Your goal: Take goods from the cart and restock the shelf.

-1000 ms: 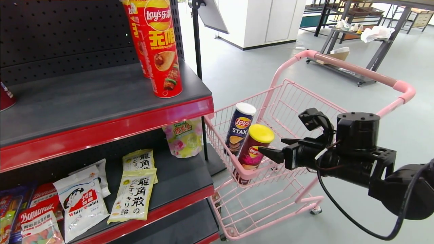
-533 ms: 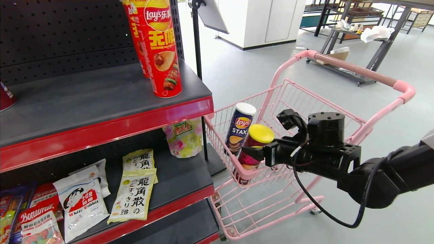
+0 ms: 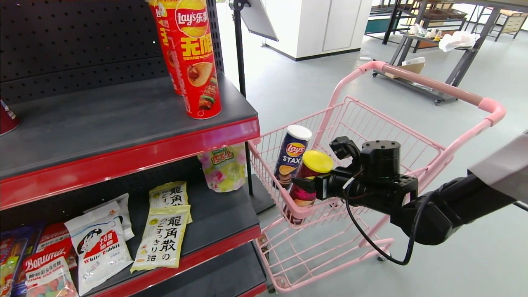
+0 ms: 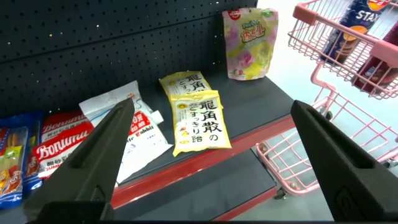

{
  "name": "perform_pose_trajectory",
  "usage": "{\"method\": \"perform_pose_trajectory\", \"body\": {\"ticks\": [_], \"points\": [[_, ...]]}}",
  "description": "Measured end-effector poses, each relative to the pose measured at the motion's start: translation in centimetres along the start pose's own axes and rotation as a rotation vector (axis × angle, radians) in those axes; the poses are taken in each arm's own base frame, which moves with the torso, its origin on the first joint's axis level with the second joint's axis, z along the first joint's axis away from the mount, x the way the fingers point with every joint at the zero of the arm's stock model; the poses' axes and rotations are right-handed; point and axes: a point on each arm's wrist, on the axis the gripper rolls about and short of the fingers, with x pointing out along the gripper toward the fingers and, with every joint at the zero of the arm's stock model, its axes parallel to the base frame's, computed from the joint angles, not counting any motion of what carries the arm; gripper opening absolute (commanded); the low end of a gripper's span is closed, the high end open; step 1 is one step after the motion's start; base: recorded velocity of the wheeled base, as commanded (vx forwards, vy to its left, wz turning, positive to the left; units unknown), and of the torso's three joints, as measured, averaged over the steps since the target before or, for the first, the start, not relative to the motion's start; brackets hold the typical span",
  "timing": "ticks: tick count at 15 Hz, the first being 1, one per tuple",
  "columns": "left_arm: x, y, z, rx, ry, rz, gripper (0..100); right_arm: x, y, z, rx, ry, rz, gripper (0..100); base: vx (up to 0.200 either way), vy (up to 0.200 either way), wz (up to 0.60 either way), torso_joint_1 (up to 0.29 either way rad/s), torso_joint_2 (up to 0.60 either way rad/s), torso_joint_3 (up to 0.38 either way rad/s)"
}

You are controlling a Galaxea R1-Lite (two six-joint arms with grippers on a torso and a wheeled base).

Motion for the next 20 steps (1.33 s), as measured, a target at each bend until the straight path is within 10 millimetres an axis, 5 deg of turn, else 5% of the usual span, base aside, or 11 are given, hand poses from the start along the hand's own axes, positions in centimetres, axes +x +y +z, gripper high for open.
{"method": "perform_pose_trajectory", "body": {"ticks": [6, 10, 16, 20], "points": [[0.0, 0.0, 0.0, 0.002, 0.000, 0.000, 100, 0.4, -0.2, -0.3, 0.004, 0.004, 0.001, 0, 0.000, 0.000, 0.00, 0.000, 0.00, 0.000], [0.0, 0.0, 0.0, 0.001, 0.000, 0.000, 100, -1.5, 0.4, 2.0, -0.023, -0.064, 0.007, 0, 0.000, 0.000, 0.00, 0.000, 0.00, 0.000], [0.0, 0.0, 0.0, 0.001, 0.001, 0.000, 100, -8.1, 1.8, 9.5, -0.083, -0.218, -0.006, 0, 0.000, 0.000, 0.00, 0.000, 0.00, 0.000], [0.0, 0.0, 0.0, 0.001, 0.001, 0.000, 100, -16.9, 2.4, 11.0, -0.102, -0.133, -0.181, 0, 0.000, 0.000, 0.00, 0.000, 0.00, 0.000]]}}
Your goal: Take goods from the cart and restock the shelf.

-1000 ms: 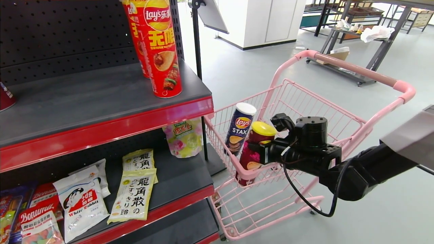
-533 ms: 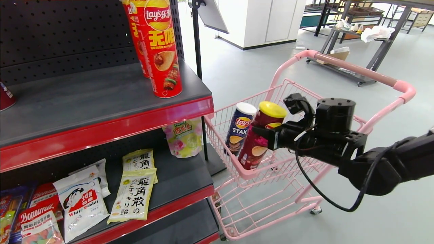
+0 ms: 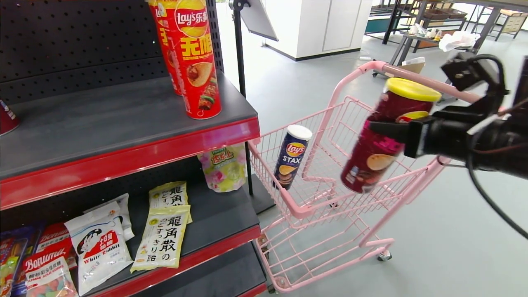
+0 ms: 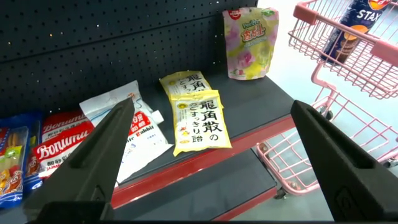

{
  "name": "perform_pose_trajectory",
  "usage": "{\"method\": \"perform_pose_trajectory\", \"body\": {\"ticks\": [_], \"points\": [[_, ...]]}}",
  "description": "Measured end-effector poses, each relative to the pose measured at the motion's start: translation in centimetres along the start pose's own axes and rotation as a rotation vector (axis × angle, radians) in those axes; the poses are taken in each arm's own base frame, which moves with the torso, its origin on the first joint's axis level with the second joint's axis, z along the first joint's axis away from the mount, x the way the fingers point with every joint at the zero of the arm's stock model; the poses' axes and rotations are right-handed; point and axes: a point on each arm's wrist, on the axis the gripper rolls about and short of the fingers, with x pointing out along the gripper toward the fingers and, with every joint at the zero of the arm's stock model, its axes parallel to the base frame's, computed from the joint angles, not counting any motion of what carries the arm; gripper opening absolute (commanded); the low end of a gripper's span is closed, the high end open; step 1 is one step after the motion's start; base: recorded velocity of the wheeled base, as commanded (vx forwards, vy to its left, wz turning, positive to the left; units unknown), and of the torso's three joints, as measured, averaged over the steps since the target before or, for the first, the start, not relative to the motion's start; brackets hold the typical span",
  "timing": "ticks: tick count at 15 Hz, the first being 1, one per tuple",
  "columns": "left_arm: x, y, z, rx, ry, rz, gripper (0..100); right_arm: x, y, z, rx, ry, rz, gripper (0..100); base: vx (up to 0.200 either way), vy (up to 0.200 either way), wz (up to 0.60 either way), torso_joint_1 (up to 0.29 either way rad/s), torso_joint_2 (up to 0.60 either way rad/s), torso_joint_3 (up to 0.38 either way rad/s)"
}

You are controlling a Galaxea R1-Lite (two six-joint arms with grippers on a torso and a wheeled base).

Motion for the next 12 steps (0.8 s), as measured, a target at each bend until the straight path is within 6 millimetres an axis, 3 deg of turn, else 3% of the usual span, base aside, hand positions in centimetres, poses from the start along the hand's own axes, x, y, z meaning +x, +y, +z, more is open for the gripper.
{"method": "perform_pose_trajectory", "body": {"ticks": [2, 5, 7, 12], "points": [[0.0, 0.0, 0.0, 0.000, 0.000, 0.000, 100, -5.3, -0.3, -0.6, -0.003, 0.037, -0.043, 0, 0.000, 0.000, 0.00, 0.000, 0.00, 0.000], [0.0, 0.0, 0.0, 0.000, 0.000, 0.000, 100, -10.3, 0.2, -2.5, -0.001, 0.047, 0.103, 0, 0.000, 0.000, 0.00, 0.000, 0.00, 0.000], [0.0, 0.0, 0.0, 0.000, 0.000, 0.000, 100, -11.7, 0.5, -2.7, -0.007, 0.019, 0.157, 0, 0.000, 0.000, 0.00, 0.000, 0.00, 0.000], [0.0, 0.0, 0.0, 0.000, 0.000, 0.000, 100, -12.1, 0.4, -4.2, -0.043, 0.039, 0.143, 0, 0.000, 0.000, 0.00, 0.000, 0.00, 0.000]]}}
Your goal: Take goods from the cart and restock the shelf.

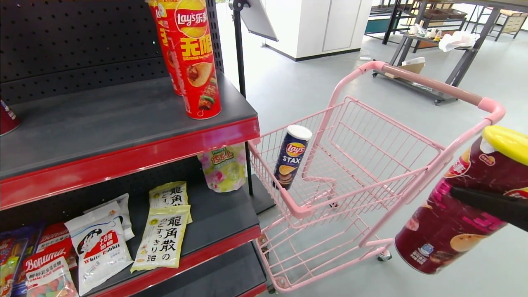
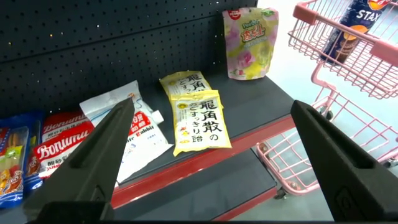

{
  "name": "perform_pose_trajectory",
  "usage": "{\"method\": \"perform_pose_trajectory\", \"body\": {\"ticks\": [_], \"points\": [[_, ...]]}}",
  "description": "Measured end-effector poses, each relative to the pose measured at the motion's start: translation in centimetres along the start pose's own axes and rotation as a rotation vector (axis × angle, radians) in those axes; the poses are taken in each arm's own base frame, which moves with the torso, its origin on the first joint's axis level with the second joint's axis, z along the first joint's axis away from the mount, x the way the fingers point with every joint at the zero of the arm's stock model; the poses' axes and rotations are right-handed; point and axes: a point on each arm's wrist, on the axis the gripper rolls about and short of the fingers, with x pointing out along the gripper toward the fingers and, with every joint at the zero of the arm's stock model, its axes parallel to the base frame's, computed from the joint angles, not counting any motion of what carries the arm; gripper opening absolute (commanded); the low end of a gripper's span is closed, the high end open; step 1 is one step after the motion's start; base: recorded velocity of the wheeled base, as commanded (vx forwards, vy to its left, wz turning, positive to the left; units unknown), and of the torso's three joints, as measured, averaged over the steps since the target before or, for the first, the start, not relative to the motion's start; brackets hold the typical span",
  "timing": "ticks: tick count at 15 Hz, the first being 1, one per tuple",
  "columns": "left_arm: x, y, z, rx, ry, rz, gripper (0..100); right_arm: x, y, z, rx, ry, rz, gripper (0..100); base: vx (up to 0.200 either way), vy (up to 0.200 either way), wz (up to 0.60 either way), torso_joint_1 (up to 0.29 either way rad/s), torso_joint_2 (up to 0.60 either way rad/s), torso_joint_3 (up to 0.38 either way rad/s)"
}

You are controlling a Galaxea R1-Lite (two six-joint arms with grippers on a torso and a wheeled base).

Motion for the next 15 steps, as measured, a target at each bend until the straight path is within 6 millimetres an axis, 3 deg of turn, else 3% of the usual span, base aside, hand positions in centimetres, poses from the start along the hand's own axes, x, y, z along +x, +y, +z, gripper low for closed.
{"method": "perform_pose_trajectory", "body": {"ticks": [5, 15], "points": [[0.0, 0.0, 0.0, 0.000, 0.000, 0.000, 100, 0.2, 0.0, -0.2, 0.001, 0.010, 0.012, 0, 0.000, 0.000, 0.00, 0.099, -0.36, -0.247], [0.0, 0.0, 0.0, 0.000, -0.001, 0.000, 100, 1.1, -0.1, -0.7, -0.031, 0.051, 0.020, 0, 0.000, 0.000, 0.00, 0.203, -0.56, -0.361]]}}
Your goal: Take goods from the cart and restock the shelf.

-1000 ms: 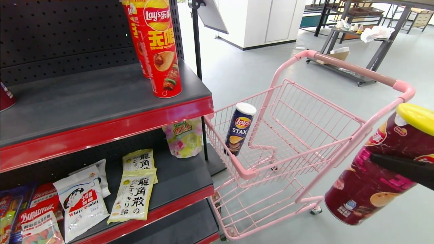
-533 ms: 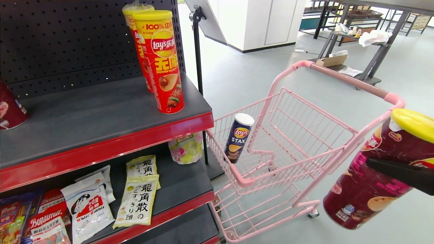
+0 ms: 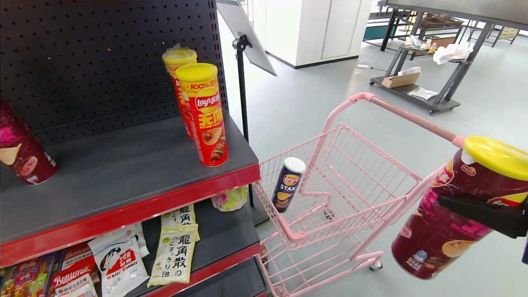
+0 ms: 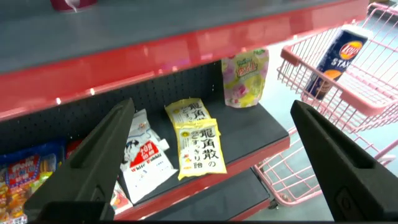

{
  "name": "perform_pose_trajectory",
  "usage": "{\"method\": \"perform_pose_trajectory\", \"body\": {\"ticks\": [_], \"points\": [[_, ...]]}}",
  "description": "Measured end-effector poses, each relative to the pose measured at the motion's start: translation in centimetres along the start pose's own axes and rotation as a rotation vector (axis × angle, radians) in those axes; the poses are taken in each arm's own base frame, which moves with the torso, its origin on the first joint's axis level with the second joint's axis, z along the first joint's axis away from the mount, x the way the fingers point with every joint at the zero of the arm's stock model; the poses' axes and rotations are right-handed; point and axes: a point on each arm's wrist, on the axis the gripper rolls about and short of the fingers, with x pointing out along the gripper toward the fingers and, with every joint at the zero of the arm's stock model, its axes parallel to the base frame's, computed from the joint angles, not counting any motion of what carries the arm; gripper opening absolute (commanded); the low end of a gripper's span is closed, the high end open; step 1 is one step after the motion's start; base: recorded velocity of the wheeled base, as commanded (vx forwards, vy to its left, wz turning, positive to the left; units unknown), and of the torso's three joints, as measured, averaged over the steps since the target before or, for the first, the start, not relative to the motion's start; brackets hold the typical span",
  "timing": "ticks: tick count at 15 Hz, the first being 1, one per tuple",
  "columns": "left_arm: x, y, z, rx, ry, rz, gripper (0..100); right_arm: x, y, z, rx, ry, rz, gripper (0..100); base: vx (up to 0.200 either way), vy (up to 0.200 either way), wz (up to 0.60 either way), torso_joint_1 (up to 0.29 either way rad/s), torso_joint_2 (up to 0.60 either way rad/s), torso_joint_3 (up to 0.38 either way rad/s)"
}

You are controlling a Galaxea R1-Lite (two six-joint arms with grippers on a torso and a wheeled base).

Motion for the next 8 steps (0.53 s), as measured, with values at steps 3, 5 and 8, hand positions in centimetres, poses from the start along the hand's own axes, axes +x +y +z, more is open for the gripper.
{"method": "perform_pose_trajectory", "body": {"ticks": [3, 5, 8], "points": [[0.00, 0.00, 0.00, 0.000, 0.000, 0.000, 100, 0.13, -0.03, -0.04, -0.006, 0.006, 0.001, 0, 0.000, 0.000, 0.00, 0.173, -0.42, -0.251], [0.00, 0.00, 0.00, 0.000, 0.000, 0.000, 100, 0.20, -0.05, -0.15, -0.011, 0.014, -0.001, 0, 0.000, 0.000, 0.00, 0.066, -0.17, -0.088], [0.00, 0.00, -0.01, 0.000, 0.001, 0.000, 100, 0.23, -0.05, -0.25, -0.018, 0.021, 0.000, 0, 0.000, 0.000, 0.00, 0.000, 0.00, 0.000]]}}
